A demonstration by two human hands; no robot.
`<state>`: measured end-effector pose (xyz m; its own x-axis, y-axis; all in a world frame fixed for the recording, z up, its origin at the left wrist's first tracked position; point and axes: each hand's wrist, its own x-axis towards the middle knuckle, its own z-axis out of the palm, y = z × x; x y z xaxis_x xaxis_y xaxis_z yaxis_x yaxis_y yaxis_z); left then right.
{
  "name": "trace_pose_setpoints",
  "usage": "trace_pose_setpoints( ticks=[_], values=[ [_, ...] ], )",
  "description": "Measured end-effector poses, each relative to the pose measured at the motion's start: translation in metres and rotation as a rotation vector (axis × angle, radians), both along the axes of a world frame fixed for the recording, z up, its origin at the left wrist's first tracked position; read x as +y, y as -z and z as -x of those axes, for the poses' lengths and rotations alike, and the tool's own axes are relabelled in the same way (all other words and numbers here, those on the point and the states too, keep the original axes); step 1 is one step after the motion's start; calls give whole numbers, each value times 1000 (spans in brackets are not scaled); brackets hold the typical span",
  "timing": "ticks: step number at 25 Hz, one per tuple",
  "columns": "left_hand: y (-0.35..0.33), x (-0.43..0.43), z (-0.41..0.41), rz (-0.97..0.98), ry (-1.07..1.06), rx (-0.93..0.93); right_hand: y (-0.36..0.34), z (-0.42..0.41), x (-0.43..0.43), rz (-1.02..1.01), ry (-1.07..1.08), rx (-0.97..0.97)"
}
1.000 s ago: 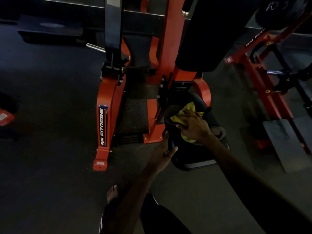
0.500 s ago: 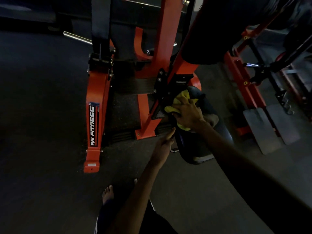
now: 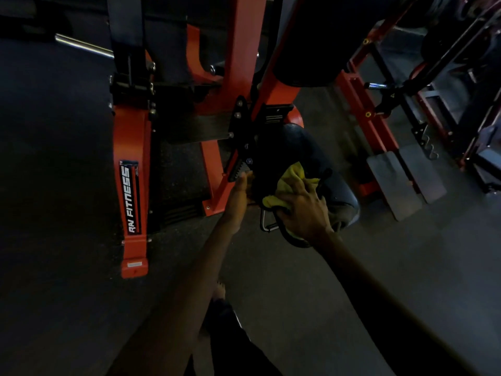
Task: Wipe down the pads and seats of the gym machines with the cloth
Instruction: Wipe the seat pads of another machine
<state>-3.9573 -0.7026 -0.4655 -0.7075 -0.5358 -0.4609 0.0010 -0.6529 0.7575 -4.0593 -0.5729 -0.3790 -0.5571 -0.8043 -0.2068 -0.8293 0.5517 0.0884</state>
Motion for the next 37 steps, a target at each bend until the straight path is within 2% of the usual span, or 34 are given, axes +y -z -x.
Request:
trace_pose_setpoints(
  ticks=[4, 10, 15, 20, 25, 28, 31, 35, 37],
  values=[
    [-1, -11, 16, 287, 55, -14, -6, -3, -13, -71, 43, -17],
    [7, -14, 16, 467, 169, -105, -3, -27, 47, 81, 75, 8],
    [10, -1, 26, 619, 179, -166, 0, -16, 26, 35, 124, -13],
    [5, 5, 28, 842, 313, -265, 14, -35, 85, 184, 90, 32],
    [2, 11, 33, 803, 359, -354, 10, -21, 58, 311, 257, -35],
    [-2, 10, 37, 800, 407, -383, 21, -30, 77, 441, 251, 16],
    [-11, 12, 41, 839, 457, -448, 35, -35, 93, 477, 300, 2],
    [-18, 16, 43, 983, 565, -544, 19, 5, 75, 587, 640, -103],
    [-18, 16, 43, 971, 581, -532, 20, 4, 78, 603, 713, -112]
  ],
)
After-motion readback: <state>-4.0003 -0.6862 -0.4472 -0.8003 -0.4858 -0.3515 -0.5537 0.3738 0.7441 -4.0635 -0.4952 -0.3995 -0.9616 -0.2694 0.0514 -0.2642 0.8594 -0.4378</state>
